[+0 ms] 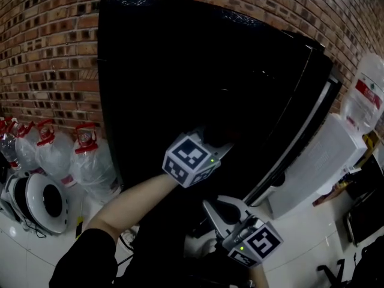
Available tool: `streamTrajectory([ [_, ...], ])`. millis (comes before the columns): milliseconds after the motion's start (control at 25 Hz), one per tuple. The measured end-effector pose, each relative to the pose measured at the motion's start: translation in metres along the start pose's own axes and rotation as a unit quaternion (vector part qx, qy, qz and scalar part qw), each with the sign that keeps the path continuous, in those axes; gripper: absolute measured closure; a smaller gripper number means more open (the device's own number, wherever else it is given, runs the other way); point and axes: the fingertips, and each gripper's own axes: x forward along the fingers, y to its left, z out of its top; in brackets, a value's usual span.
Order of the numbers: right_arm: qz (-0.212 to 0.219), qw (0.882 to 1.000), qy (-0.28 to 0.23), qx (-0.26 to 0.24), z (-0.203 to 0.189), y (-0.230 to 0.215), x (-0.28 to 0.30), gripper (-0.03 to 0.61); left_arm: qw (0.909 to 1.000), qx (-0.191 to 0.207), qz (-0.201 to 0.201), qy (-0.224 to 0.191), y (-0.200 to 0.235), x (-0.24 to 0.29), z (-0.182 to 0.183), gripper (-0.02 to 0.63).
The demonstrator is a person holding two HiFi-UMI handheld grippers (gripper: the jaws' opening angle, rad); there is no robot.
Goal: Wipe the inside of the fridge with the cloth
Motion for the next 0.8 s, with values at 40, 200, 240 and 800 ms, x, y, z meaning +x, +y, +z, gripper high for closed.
streamTrajectory([
  [40,-0.001,1.0,-0.001,0.003,0.0,-0.001,-0.001,0.572,1.0,0.003,-0.003,0.0,-0.001,0.004,-0.001,0.486],
  [200,-0.007,1.0,-0.005,0.008,0.0,-0.006,-0.005,0.572,0.9997,0.022,-0.014,-0.001,-0.008,0.017,-0.003,0.483],
  [240,-0.007,1.0,-0.007,0.007,0.001,-0.008,-0.006,0.573,0.9995,0.028,-0.014,-0.001,-0.006,0.019,-0.003,0.483],
  [800,-0.003,1.0,-0.015,0.015,0.002,-0.018,-0.008,0.572,0.9975,0.05,0.037,0.032,0.062,0.049,-0.027,0.483],
])
